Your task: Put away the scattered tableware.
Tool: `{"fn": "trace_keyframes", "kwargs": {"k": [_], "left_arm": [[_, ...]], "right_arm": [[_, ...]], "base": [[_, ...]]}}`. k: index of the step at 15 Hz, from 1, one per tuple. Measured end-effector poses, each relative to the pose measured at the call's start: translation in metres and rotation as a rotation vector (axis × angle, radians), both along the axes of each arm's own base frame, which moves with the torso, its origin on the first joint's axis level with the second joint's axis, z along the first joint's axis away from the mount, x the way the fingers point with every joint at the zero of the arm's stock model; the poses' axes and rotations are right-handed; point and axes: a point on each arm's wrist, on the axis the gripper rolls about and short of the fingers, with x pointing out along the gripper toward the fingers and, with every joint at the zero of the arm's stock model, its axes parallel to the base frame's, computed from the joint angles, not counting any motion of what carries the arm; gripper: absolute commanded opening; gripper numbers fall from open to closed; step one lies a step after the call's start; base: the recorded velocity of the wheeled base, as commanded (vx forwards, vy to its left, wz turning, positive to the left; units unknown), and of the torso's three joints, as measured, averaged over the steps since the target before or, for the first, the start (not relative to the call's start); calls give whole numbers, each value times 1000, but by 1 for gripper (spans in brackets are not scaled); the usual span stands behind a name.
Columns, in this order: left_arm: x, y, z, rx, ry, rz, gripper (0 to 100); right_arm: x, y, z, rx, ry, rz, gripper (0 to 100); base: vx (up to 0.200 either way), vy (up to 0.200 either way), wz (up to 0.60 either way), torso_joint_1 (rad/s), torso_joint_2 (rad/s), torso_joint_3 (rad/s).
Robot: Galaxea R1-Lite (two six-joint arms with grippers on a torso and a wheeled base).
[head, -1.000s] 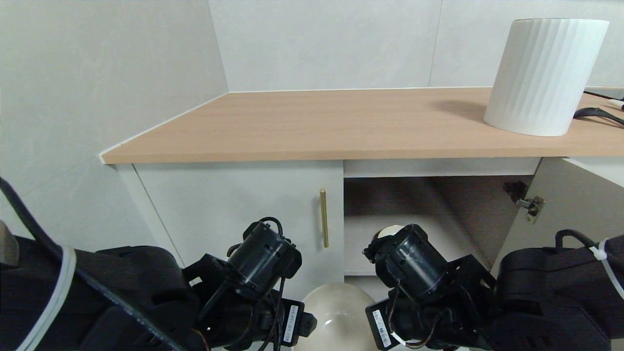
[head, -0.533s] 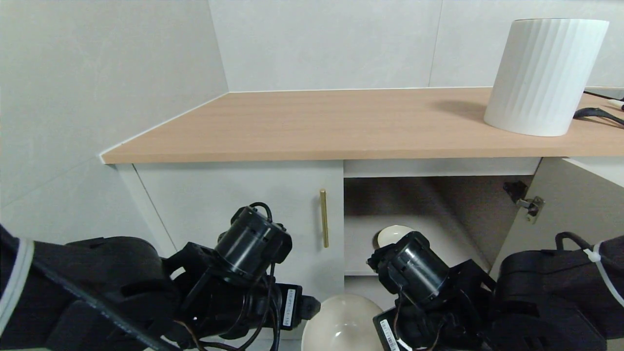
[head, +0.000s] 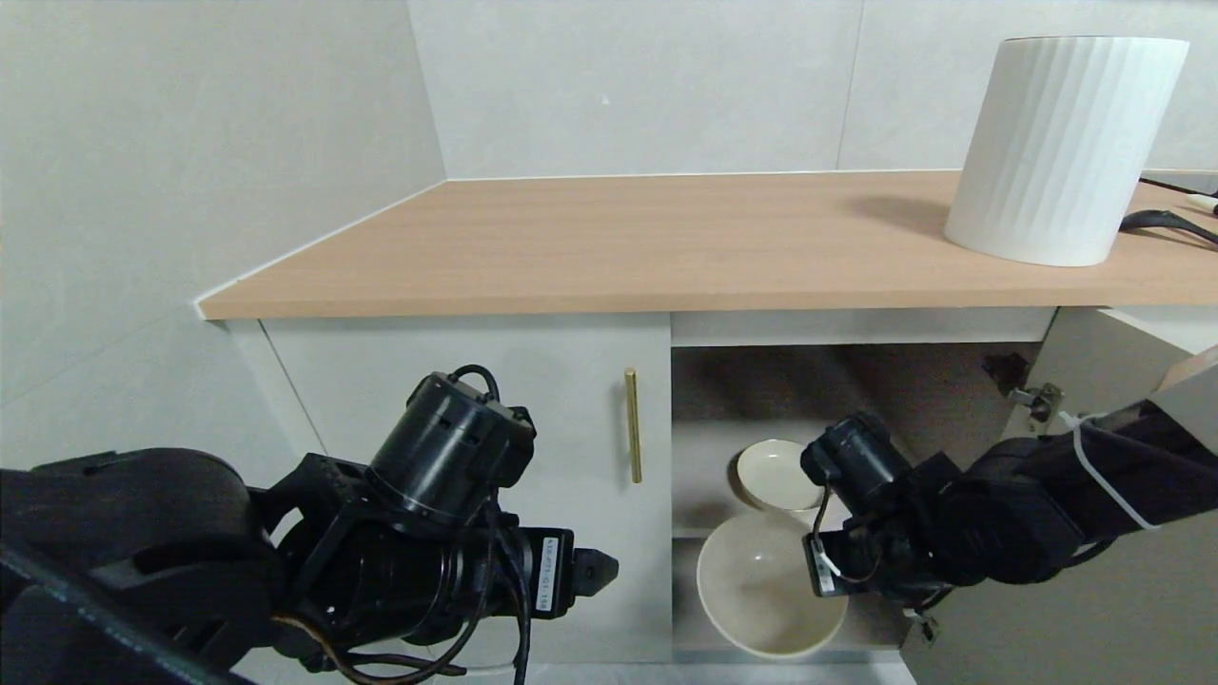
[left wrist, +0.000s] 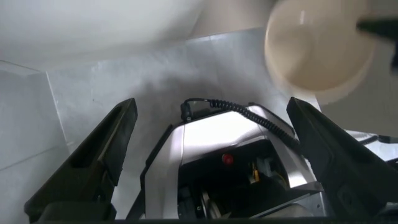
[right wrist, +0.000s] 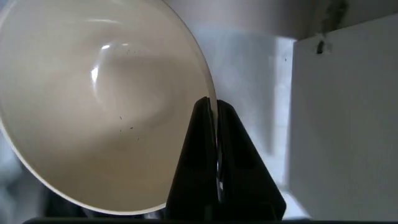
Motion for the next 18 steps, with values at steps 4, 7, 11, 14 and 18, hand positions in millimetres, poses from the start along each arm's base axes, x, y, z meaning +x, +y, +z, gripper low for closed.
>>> {"fn": "trace_keyframes", "kwargs": {"k": [4,7,11,14,18], "left_arm": [[-1,1,2,-4,-5,0,100],[-1,1,2,-4,-5,-1,100],[-1,1,2,-3,-5,-1,100],[-1,1,2,-3,-6,-1,100],[-1,1,2,-3,-6,-1,100]], "right_arm": [[38,-7,1,162,-138,-180,0],[53,-14,0,208,-215,-247,0],[64,-16,-7,237,-279,-302,0],[78,-23,-14,259,-333,-354,0],[95,-34,-23,234,-357,-416,0]], "base": [[0,0,0,0,0,0],[0,0,0,0,0,0],[0,0,0,0,0,0],[0,0,0,0,0,0],[0,0,0,0,0,0]]}}
